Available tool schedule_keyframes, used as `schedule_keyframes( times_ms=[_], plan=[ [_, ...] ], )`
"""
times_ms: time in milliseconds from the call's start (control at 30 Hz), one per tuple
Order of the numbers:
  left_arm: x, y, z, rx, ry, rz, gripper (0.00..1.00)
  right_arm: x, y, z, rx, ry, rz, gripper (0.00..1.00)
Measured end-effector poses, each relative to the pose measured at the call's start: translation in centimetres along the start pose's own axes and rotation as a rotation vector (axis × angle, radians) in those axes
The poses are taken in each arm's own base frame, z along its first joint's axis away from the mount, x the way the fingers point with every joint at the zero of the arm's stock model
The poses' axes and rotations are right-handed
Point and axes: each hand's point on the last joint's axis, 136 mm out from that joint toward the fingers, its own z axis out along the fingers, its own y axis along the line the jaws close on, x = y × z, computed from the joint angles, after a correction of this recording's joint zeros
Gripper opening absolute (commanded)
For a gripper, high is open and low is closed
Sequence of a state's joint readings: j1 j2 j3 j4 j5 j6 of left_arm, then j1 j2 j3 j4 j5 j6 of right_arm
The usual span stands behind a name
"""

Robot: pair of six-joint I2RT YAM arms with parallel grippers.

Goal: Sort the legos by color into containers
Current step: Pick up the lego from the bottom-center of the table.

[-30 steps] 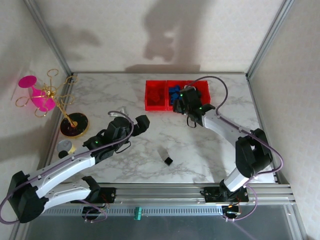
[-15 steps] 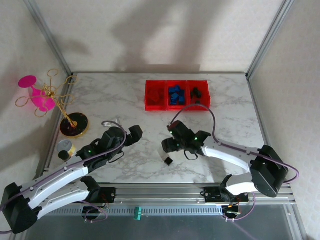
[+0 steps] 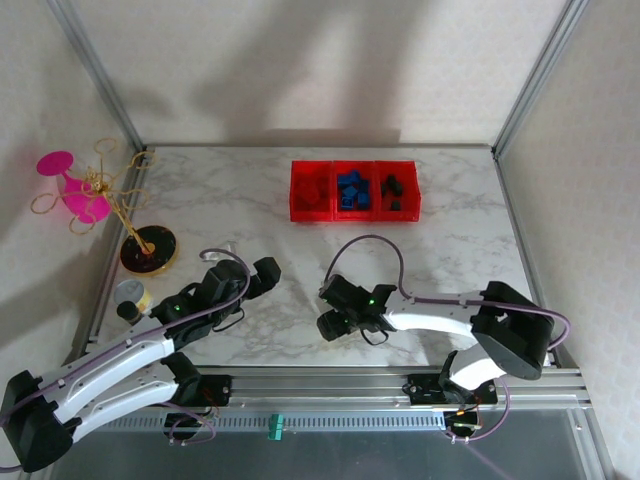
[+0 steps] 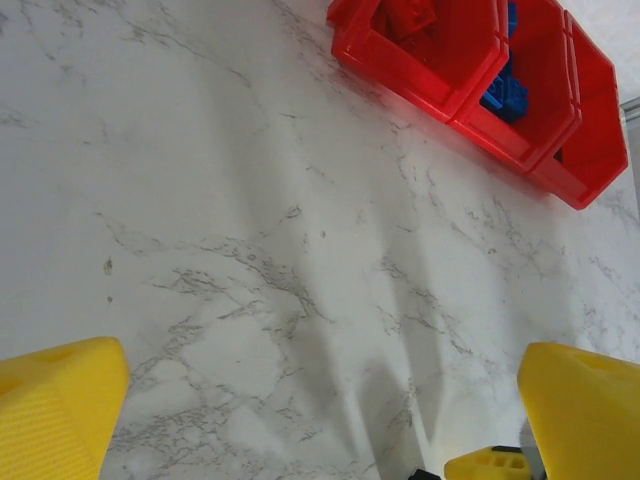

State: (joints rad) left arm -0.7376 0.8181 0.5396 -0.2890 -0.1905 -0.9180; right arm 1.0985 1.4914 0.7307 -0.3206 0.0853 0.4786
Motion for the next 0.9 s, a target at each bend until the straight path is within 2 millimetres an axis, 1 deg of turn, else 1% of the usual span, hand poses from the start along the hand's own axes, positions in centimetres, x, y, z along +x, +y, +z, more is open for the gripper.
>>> schedule_keyframes(
  times_ms=[100,233,367,567,667,733,800,900],
  plan=[
    [-0.1,0.1,0.0,-0.006,-0.005,0.001,1.0,0.3,-0.4,0.6,0.029,0.012,0.001,0.57],
    [-0.1,0.1,0.0,-0.006,-0.006,0.001,0.99,0.1,-0.7,0.6,0.049,0.003,0.001,0.47],
    [0.0,0.2,0.2,-0.014,-0.004,0.003,1.0,0.1,-1.0,0.6,0.064,0.002,0.001,0.4],
    [0.2,0.5,0.5,-0.028,0.004,0.009,1.0,-0.4,-0.8,0.4,0.066,-0.009,0.01,0.35],
    [0.3,0.5,0.6,-0.033,0.007,0.011,1.0,-1.2,-0.6,0.0,0.064,-0.018,0.028,0.35],
    [0.3,0.5,0.7,-0.035,0.008,0.012,1.0,-2.0,-0.6,-0.5,0.063,-0.029,0.048,0.35],
    [0.3,0.5,0.7,-0.037,0.01,0.013,1.0,-3.2,-1.2,-1.1,0.065,-0.048,0.085,0.35],
    [0.1,-0.1,0.9,-0.033,0.007,0.015,1.0,-5.6,-3.0,-2.4,0.072,-0.1,0.167,0.35]
  ],
)
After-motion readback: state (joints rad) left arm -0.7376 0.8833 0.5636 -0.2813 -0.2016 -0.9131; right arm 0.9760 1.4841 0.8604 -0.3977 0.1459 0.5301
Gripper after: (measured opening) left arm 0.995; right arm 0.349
